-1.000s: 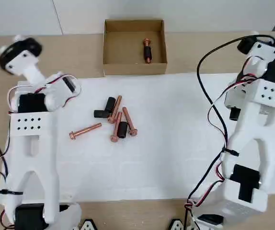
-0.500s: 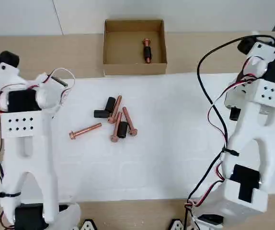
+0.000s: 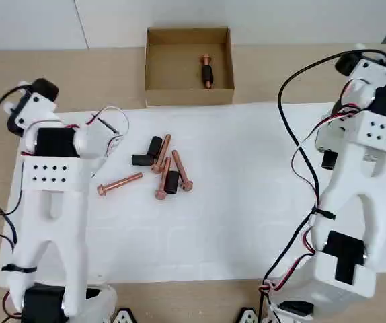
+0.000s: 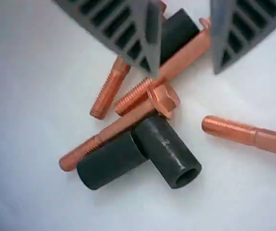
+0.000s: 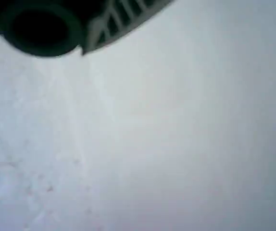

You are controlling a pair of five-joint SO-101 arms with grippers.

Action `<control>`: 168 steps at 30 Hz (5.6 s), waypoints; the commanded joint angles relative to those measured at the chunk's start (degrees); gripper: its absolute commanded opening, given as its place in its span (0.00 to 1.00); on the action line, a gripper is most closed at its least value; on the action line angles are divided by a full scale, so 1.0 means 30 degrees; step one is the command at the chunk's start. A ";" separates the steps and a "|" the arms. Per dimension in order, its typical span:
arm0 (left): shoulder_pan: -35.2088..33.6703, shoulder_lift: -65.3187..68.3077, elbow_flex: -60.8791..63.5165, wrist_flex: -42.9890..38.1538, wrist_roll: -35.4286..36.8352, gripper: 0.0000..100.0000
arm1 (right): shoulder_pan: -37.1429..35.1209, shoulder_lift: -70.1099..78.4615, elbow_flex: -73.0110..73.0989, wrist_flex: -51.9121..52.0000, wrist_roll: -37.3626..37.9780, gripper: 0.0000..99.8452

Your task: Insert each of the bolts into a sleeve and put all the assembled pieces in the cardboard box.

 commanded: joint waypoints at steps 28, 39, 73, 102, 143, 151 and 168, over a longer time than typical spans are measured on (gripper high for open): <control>-0.0293 -0.0615 1.0007 -0.8088 0.2520 0.21 | -0.0190 -0.0982 -0.0059 0.0103 -0.0234 0.00; -0.0352 -0.0615 1.2586 -1.1604 0.3341 0.21 | -0.0190 -0.0982 -0.0059 0.0103 -0.0234 0.00; -0.0352 -0.0762 1.4198 -1.4711 -0.2784 0.01 | -0.0190 -0.0982 -0.0059 0.0103 -0.0234 0.00; -0.0381 -0.0586 0.8278 -0.6447 0.2051 0.21 | -0.0190 -0.0982 -0.0059 0.0015 -0.0234 0.00; -0.1700 -0.0557 1.4286 -1.5092 0.1963 0.17 | -0.0190 -0.1099 -0.0059 0.0015 -0.0234 0.00; -0.1700 -0.0527 1.4374 -1.5092 0.1963 0.08 | -0.0190 -0.1099 -0.0059 0.0044 -0.0234 0.00; -0.1700 -0.0586 1.4344 -1.4974 -0.0117 0.01 | -0.0161 -0.1128 -0.0059 0.0073 -0.0234 0.00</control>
